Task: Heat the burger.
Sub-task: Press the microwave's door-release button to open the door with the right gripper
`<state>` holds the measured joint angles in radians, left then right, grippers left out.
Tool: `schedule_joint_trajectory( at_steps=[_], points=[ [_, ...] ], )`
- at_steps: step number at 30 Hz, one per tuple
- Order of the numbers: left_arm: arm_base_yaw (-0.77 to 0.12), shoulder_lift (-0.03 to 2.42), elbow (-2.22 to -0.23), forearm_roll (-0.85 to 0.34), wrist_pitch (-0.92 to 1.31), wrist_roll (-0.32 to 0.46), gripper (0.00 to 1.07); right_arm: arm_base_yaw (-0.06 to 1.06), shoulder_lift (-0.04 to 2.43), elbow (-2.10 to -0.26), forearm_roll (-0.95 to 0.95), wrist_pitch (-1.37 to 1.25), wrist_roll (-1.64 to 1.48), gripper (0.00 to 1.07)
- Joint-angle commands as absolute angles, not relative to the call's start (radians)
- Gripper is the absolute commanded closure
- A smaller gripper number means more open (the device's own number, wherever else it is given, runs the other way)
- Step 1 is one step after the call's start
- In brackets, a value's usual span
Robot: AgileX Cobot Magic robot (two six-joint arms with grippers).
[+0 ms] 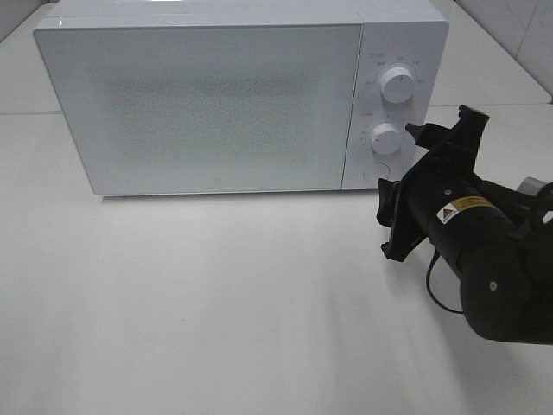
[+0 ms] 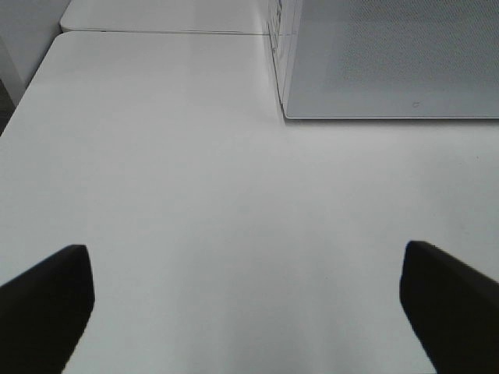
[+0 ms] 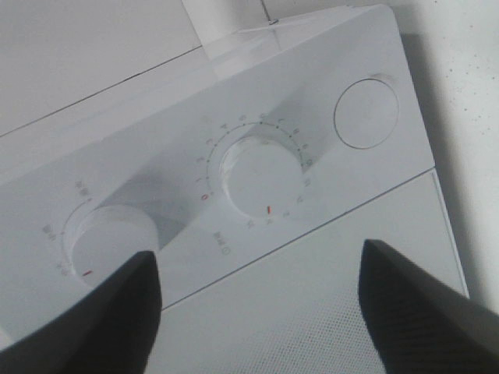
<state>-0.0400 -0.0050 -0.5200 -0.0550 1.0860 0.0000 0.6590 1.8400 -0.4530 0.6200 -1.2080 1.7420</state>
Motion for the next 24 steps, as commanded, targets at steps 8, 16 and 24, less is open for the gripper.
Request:
schedule_joint_trajectory(
  at_steps=[8,16,24],
  points=[
    [-0.046,-0.021,-0.516,-0.058,1.072,0.0,0.06,0.665,1.632,-0.343,0.6,-1.393,1.202,0.36],
    [-0.046,-0.021,-0.516,-0.058,1.072,0.0,0.06,0.665,1.449,-0.314,0.438,-1.277,0.668,0.36],
    [-0.046,-0.021,-0.516,-0.058,1.072,0.0,0.06,0.665,1.277,-0.315,0.395,-0.89,0.1,0.36]
  ],
)
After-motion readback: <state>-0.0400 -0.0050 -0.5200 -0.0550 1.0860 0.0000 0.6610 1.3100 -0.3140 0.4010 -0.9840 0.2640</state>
